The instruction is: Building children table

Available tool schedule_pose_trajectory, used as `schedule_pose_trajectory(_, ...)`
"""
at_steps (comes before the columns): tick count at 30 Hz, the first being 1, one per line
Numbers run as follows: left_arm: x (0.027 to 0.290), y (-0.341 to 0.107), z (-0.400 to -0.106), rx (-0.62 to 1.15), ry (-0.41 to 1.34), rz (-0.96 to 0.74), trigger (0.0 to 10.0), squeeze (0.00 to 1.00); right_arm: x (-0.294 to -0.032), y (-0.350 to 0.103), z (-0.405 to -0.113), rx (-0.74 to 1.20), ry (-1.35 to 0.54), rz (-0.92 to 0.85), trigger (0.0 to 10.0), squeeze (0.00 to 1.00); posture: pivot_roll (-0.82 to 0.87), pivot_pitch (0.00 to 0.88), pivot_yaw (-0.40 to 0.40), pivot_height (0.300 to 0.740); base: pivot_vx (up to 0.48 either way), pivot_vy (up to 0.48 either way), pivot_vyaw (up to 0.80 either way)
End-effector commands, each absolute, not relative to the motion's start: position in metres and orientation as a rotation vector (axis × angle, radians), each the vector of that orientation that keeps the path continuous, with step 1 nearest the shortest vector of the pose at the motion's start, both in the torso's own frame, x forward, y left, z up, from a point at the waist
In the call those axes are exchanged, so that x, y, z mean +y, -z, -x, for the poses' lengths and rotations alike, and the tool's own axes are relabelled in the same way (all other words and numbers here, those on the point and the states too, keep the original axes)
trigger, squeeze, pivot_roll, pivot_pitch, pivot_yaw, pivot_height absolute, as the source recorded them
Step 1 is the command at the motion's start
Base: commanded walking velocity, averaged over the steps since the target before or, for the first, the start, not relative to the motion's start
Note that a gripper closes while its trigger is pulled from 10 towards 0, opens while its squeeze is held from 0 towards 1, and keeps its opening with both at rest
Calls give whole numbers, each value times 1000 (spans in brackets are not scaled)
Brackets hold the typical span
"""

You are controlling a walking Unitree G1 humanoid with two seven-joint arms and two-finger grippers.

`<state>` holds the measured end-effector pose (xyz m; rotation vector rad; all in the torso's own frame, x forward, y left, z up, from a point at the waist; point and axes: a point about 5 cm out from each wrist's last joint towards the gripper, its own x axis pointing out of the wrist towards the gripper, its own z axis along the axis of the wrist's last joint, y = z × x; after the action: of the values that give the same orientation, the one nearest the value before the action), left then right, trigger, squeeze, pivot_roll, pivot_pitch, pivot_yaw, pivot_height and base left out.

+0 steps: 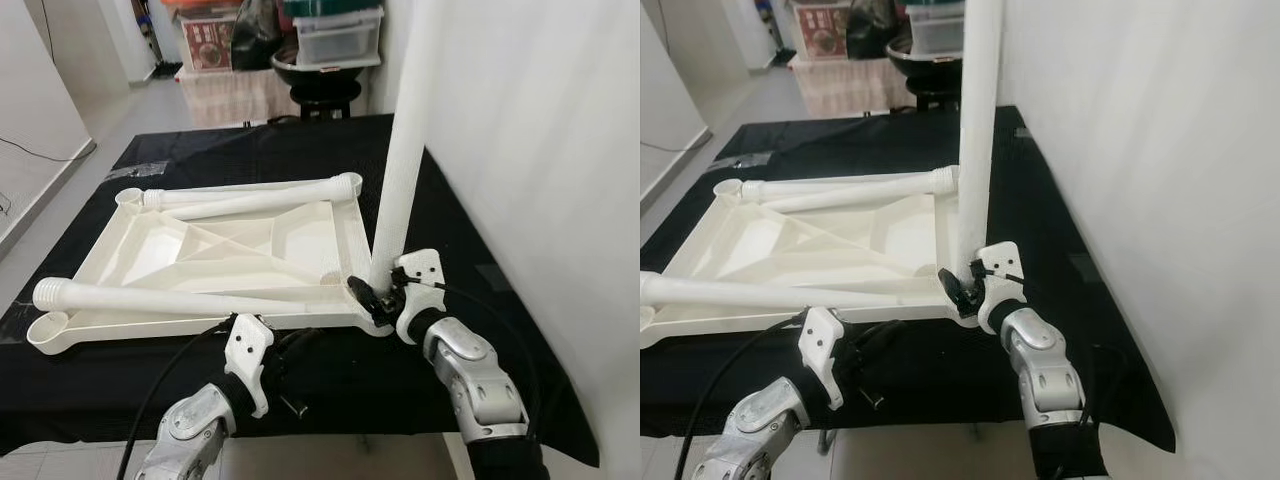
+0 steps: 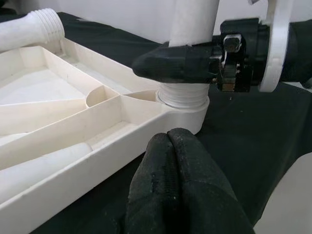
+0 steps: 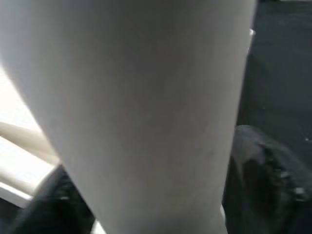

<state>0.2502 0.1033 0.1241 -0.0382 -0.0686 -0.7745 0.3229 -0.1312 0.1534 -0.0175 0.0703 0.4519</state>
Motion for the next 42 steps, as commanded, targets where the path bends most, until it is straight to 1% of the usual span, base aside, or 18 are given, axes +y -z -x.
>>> schedule_pose_trajectory(1,107,-118,-251,-34,760,42,10000,0,-127,-161,-323,40,-484,5,10000,1000,-95,102,43,740,0,0,0)
schedule_pose_trajectory(2,106,-117,-251,-31,764,43,10000,0,-127,-176,-323,-16,-653,59,10000,392,-96,89,42,740,0,0,0)
schedule_pose_trajectory(3,106,-117,-252,-29,767,43,10000,0,-129,-186,-323,-42,-811,130,10000,0,-94,83,37,740,0,0,0)
schedule_pose_trajectory(4,106,-117,-252,-29,767,43,10000,0,-129,-186,-323,-42,-811,130,10000,0,-94,83,37,740,0,0,0)
schedule_pose_trajectory(5,105,-116,-253,-27,769,42,10000,0,-134,-194,-323,-46,-998,224,10000,0,-91,75,33,740,0,0,0)
schedule_pose_trajectory(8,105,-116,-253,-27,769,42,10000,0,-134,-194,-323,-46,-998,224,10000,0,-91,75,33,740,0,0,0)
schedule_pose_trajectory(12,104,-115,-254,-26,767,41,10000,0,-142,-197,-331,-11,-1143,222,10000,0,-80,62,28,740,0,0,0)
schedule_pose_trajectory(16,104,-114,-254,-25,766,41,10000,0,-144,-198,-333,0,-1178,207,10000,0,-80,62,28,740,0,0,0)
schedule_pose_trajectory(17,104,-114,-254,-25,766,41,10000,0,-146,-199,-336,16,-1204,181,0,0,-78,62,29,740,0,0,0)
schedule_pose_trajectory(29,103,-115,-253,-26,768,46,10000,0,-162,-198,-340,27,-1191,180,0,0,-82,76,29,740,0,0,0)
schedule_pose_trajectory(31,103,-116,-253,-29,767,49,10000,0,-167,-192,-338,18,-1070,195,0,0,-91,87,22,740,0,0,0)
schedule_pose_trajectory(32,103,-116,-253,-29,767,49,10000,0,-167,-192,-338,18,-1070,195,0,0,-91,87,22,740,0,0,0)
schedule_pose_trajectory(34,104,-117,-253,-32,766,52,10000,0,-163,-176,-333,32,-847,162,0,0,-101,97,19,740,0,0,0)
schedule_pose_trajectory(36,104,-117,-253,-32,766,52,10000,0,-163,-176,-333,32,-847,162,0,0,-101,97,19,740,0,0,0)
schedule_pose_trajectory(37,105,-117,-253,-33,764,53,10000,0,-158,-165,-332,26,-621,115,0,0,-111,106,25,740,0,0,0)
schedule_pose_trajectory(38,105,-117,-253,-33,764,53,10000,0,-158,-165,-332,26,-621,115,0,0,-111,106,25,740,0,0,0)
schedule_pose_trajectory(39,106,-118,-253,-34,764,56,10000,0,-153,-145,-321,75,-388,40,0,0,-116,117,36,740,0,0,0)
schedule_pose_trajectory(42,107,-119,-254,-32,768,56,10000,0,-145,-133,-313,112,-308,17,0,0,-122,118,52,740,0,0,0)
